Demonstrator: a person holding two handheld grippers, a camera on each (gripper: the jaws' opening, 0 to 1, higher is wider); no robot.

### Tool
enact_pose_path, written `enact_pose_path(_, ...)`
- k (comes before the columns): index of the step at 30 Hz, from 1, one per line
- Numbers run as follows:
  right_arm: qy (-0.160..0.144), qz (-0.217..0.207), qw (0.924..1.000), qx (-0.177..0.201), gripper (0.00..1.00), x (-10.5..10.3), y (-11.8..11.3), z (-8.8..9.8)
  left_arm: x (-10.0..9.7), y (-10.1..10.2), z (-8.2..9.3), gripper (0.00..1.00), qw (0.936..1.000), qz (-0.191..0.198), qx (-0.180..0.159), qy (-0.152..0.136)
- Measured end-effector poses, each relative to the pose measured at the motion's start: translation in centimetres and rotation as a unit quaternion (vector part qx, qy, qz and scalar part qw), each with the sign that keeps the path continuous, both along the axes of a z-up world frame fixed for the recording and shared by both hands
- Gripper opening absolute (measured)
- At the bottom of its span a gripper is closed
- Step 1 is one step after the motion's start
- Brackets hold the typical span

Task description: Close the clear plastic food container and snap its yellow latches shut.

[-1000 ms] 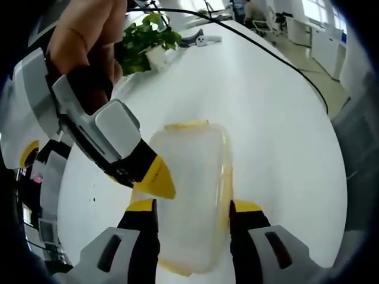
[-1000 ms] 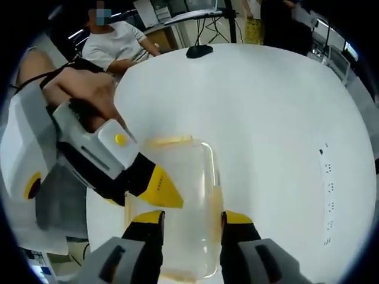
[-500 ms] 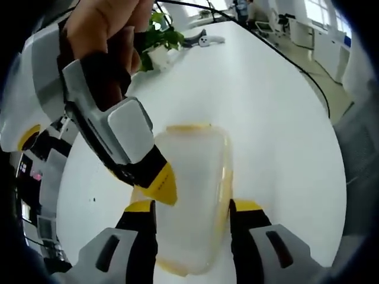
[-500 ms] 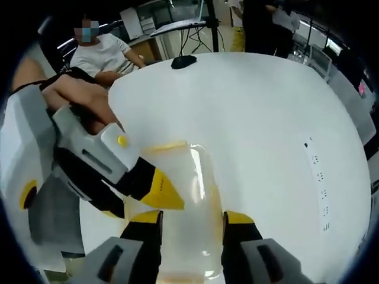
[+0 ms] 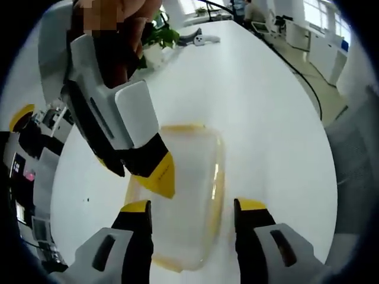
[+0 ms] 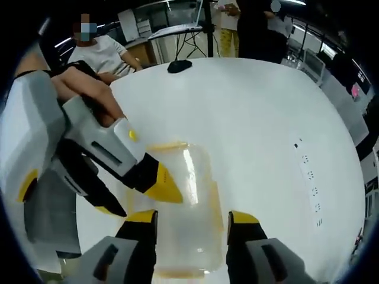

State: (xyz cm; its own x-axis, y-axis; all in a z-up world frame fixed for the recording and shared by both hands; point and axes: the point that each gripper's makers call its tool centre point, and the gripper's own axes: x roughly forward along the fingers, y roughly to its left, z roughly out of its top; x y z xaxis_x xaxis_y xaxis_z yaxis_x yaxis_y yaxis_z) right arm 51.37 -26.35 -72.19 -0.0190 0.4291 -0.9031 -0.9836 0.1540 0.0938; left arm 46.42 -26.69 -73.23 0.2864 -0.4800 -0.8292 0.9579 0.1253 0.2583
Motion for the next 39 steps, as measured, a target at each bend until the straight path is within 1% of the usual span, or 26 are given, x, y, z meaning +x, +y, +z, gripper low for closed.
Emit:
enact_pose_path(3, -0.005, 0.003, 1.0000, -0.004, 0.47, -0.2, -0.3, 0.0, 0.1, 0.4, 0.2, 0.54, 1.0000, 0.000, 0.003, 0.001)
enact_pose_path(4, -0.014, 0.008, 0.9999, -0.005, 0.47, -0.1, -0.4, 0.0, 0.2, 0.6, 0.3, 0.54, 1.0000, -0.001, 0.004, 0.002)
enact_pose_path(6, -0.008, 0.007, 0.9999, -0.004, 0.49, -0.5, -0.5, 0.1, 0.2, 0.8, 0.3, 0.55, 1.0000, -0.002, 0.006, 0.002)
enact_pose_path(8, -0.010, 0.009, 0.9999, -0.002, 0.51, -0.8, -0.5, 0.2, 0.3, 1.0, 0.4, 0.55, 1.0000, -0.004, 0.009, 0.002)
enact_pose_path(11, -0.013, 0.009, 0.9999, -0.004, 0.52, -0.8, -0.7, 0.3, 0.1, 1.1, 0.4, 0.55, 0.9999, -0.009, 0.008, 0.008)
enact_pose_path(17, -0.026, 0.011, 0.9996, -0.004, 0.53, -0.9, -0.9, 0.9, 0.0, 1.4, 0.4, 0.58, 0.9997, -0.016, 0.013, 0.014)
enact_pose_path(19, -0.029, 0.012, 0.9995, -0.005, 0.54, -1.1, -1.0, 0.9, 0.3, 1.4, 0.7, 0.62, 0.9997, -0.021, 0.012, 0.001)
enact_pose_path(22, -0.033, 0.011, 0.9994, -0.002, 0.55, -1.4, -1.0, 1.1, 0.4, 1.6, 0.9, 0.62, 0.9996, -0.023, 0.012, 0.007)
enact_pose_path(24, -0.035, 0.008, 0.9994, 0.001, 0.55, -1.6, -0.9, 1.2, 0.5, 1.8, 0.9, 0.63, 0.9996, -0.025, 0.015, 0.005)
enact_pose_path(28, -0.045, 0.020, 0.9988, -0.009, 0.57, -2.0, -1.1, 0.9, 0.8, 2.1, 0.8, 0.65, 0.9995, -0.028, 0.016, 0.007)
enact_pose_path(34, -0.053, 0.018, 0.9983, -0.014, 0.59, -2.2, -1.8, 1.0, 1.5, 2.6, 0.8, 0.67, 0.9994, -0.024, 0.022, 0.015)
enact_pose_path(37, -0.057, 0.014, 0.9982, -0.011, 0.60, -2.2, -2.0, 1.5, 1.7, 2.9, 0.8, 0.68, 0.9991, -0.028, 0.027, 0.018)
enact_pose_path(39, -0.066, 0.012, 0.9977, -0.015, 0.60, -2.1, -2.2, 1.6, 1.9, 3.2, 0.7, 0.69, 0.9989, -0.030, 0.030, 0.020)
